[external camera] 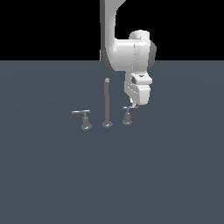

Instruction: Turn on the faucet by rotating a designated handle.

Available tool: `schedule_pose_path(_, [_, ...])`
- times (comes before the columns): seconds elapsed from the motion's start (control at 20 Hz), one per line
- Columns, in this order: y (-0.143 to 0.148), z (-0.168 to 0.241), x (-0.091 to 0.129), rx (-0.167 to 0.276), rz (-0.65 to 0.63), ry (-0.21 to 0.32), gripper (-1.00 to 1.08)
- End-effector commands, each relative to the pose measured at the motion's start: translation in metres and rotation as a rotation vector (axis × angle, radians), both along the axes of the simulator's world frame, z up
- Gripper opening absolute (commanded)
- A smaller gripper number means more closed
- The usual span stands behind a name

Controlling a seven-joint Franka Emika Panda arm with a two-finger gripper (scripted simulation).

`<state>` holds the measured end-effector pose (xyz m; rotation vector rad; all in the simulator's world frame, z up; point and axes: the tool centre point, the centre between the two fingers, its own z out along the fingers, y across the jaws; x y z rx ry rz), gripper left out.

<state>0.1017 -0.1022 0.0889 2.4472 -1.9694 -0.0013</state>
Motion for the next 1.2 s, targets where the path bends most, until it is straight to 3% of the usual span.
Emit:
schedule_pose_path(0.0, [-0.007, 0.000, -0.007, 0.000, -0.001, 0.000, -1.00])
schedule_pose_path(0.2, [-0.018, 0.000, -0.018, 0.000, -0.001, 0.000, -1.00])
schedule_pose_path(0.3, [-0.009, 0.000, -0.011, 0.002, 0.007, -0.010, -1.00])
schedule_pose_path(1.05, [-0.017, 0.000, -0.057, 0.000, -0.001, -0.001, -1.00])
schedule_pose_path(1.15, [-0.021, 0.000, -0.051, -0.003, -0.005, -0.012, -1.00])
